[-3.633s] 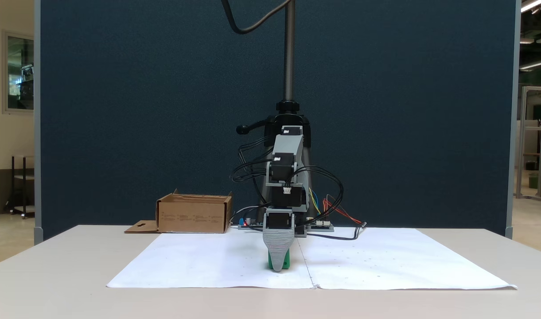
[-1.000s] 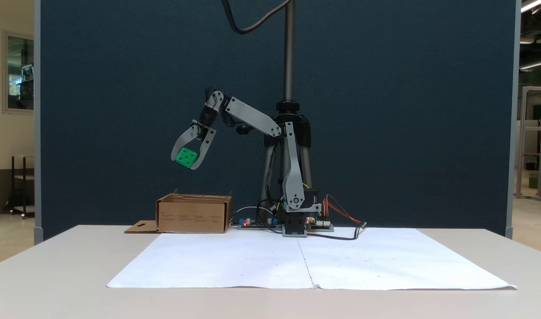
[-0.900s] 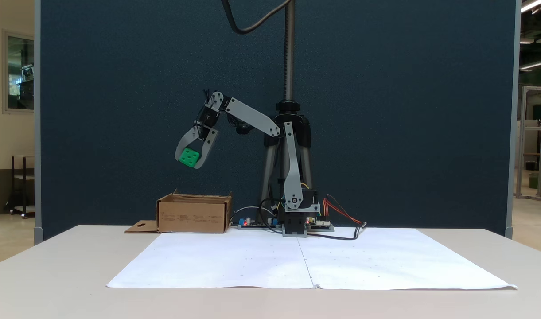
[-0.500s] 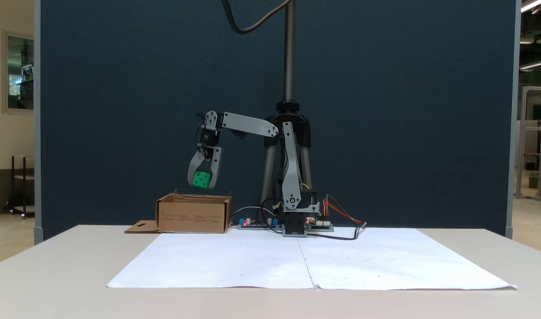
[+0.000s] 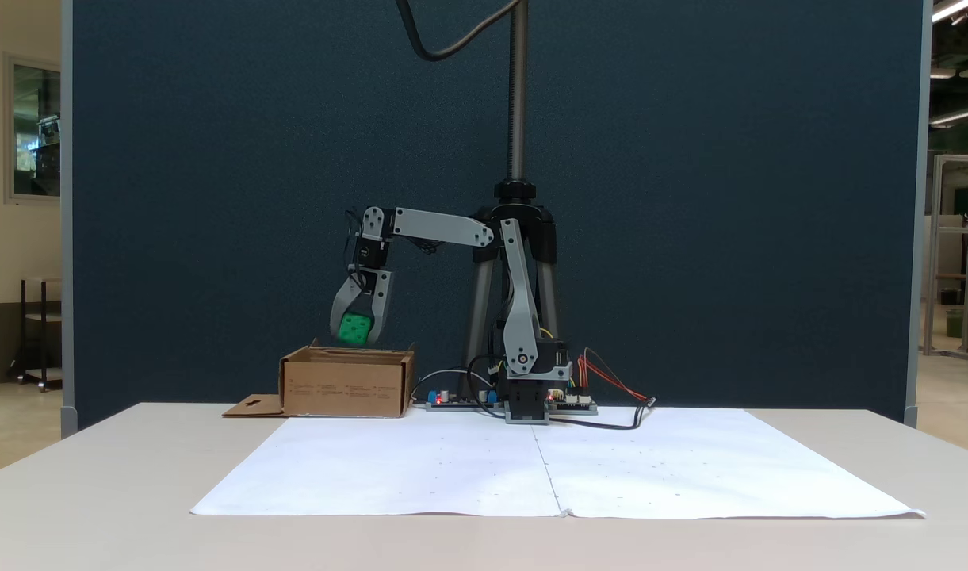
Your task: Grasp a green dice and put it in the bin.
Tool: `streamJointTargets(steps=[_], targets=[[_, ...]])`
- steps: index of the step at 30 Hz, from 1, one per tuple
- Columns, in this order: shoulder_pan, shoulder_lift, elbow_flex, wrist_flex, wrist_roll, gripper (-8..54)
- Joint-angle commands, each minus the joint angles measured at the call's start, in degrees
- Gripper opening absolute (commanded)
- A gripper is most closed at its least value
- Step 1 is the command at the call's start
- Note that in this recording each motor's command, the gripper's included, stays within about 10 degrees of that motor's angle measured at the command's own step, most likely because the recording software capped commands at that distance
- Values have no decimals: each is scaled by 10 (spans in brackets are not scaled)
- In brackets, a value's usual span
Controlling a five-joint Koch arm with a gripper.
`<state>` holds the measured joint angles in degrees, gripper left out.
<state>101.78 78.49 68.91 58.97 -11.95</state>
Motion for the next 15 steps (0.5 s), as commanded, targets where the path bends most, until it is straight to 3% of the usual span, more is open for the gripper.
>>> streamJointTargets(steps=[1,3,4,8,15], targets=[[10,11,-9,-23,-49,393],[10,11,-9,-23,-49,471],[10,11,-9,-23,-49,477],[2,11,-12,-25,-38,450],[-85,34,-46,-54,152,440]])
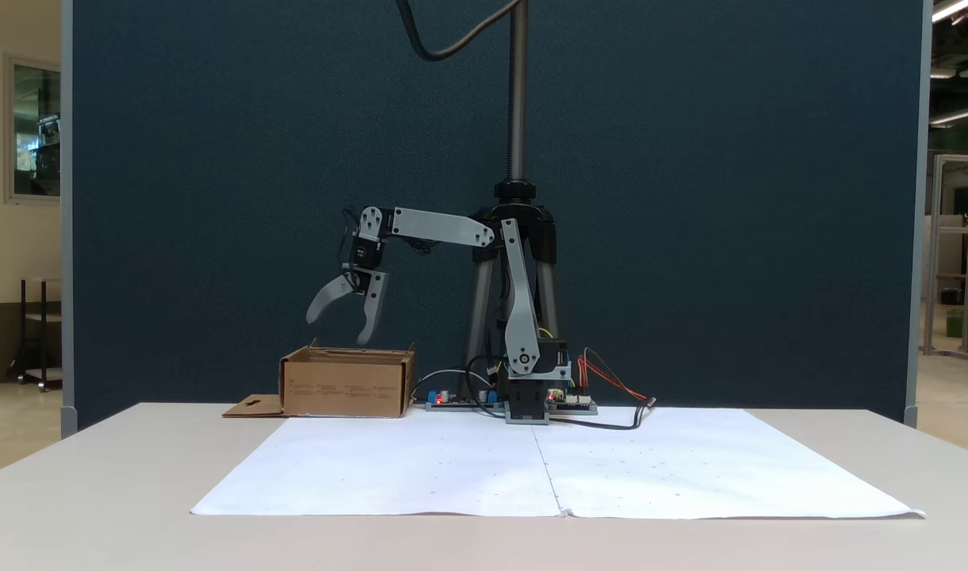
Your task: Grasp a green dice and put it in the bin.
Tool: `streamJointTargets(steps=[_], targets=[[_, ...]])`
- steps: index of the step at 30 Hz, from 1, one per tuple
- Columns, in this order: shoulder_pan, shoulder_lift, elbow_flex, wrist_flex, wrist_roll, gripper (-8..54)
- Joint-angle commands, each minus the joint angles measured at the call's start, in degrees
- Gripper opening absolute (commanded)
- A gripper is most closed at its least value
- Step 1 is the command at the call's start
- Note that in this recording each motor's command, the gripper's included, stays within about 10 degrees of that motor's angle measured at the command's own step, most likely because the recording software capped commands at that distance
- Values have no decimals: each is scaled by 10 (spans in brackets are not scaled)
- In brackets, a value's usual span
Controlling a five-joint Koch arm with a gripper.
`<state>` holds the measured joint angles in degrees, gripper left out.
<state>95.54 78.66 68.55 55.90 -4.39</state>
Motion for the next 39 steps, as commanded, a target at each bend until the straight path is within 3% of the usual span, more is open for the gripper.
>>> streamJointTargets(steps=[1,12,22,31,39], targets=[[-47,37,-51,-27,95,440],[-367,174,-56,-232,116,439],[-673,198,-39,-272,112,439],[-862,310,71,-297,109,441],[-937,430,333,-466,35,435]])
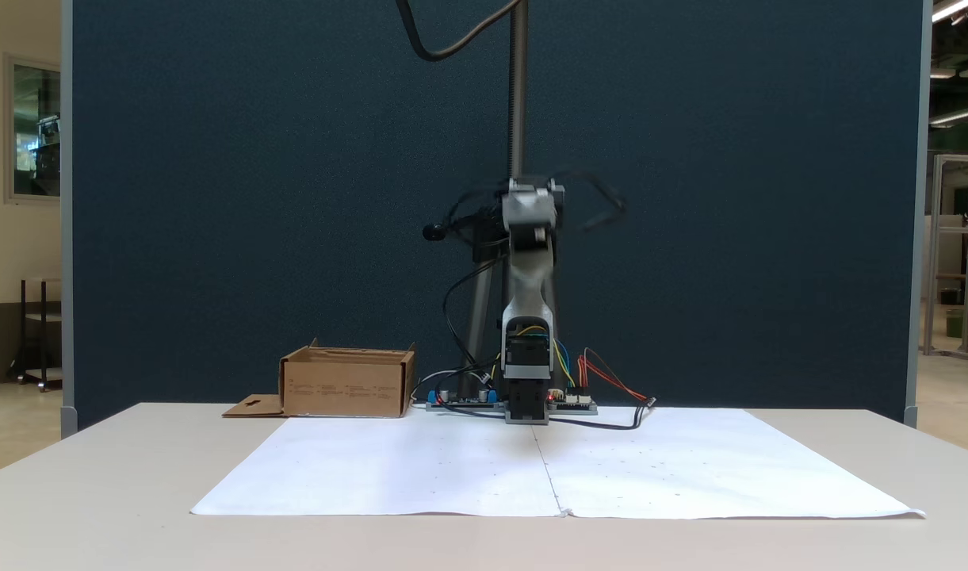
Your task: Grasp a green dice and put it in the bin.
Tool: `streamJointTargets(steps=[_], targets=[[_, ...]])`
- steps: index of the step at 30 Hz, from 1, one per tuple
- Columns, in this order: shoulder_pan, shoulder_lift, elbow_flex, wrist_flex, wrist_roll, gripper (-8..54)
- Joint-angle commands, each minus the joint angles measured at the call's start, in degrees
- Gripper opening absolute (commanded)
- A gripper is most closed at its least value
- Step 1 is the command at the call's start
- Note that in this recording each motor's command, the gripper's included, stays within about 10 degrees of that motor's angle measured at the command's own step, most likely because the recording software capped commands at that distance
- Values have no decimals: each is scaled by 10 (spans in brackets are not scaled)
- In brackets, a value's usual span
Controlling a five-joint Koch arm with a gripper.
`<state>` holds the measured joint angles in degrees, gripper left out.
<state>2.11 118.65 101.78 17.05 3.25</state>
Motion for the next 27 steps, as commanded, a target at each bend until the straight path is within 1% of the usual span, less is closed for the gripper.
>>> streamJointTargets(steps=[1,9,15,27], targets=[[-7,44,27,-96,-41,435],[-16,157,219,-244,-40,435],[-18,171,410,-357,-62,431],[6,173,604,-580,-60,422]])
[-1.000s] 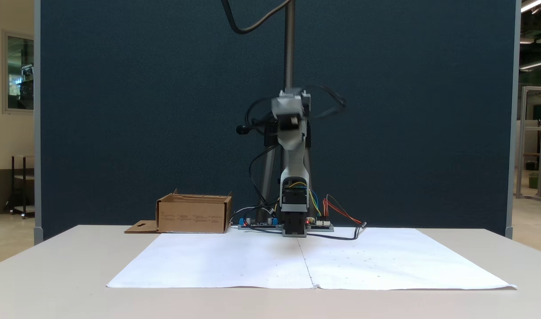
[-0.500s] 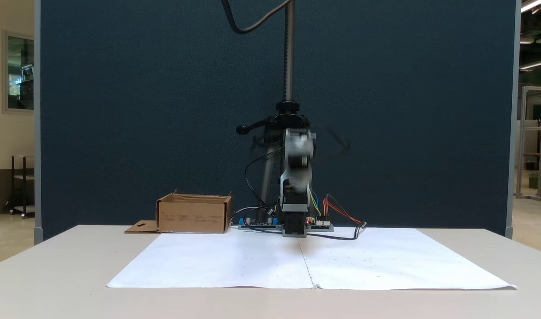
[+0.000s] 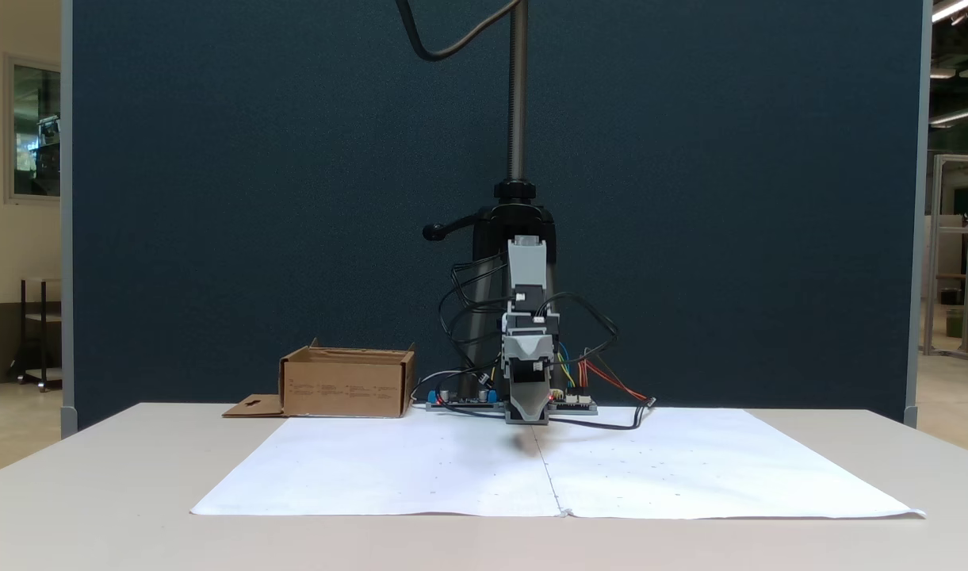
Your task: Grasp a green dice and put it in the bin.
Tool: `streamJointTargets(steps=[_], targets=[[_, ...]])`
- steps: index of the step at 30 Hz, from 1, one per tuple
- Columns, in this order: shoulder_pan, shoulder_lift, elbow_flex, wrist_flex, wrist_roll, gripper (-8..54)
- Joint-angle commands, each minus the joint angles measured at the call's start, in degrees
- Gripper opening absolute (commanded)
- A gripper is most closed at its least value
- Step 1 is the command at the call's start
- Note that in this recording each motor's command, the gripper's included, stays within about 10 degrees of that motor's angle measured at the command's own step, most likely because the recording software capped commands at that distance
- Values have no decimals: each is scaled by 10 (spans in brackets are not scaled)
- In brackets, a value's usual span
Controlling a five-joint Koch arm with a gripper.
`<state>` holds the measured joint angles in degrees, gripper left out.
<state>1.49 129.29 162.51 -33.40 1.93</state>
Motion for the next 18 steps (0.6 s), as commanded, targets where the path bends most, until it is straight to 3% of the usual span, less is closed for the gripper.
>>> streamJointTargets(steps=[1,12,18], targets=[[12,67,9,-96,-47,422],[11,67,163,-303,-46,422],[18,66,169,-408,-47,425]])
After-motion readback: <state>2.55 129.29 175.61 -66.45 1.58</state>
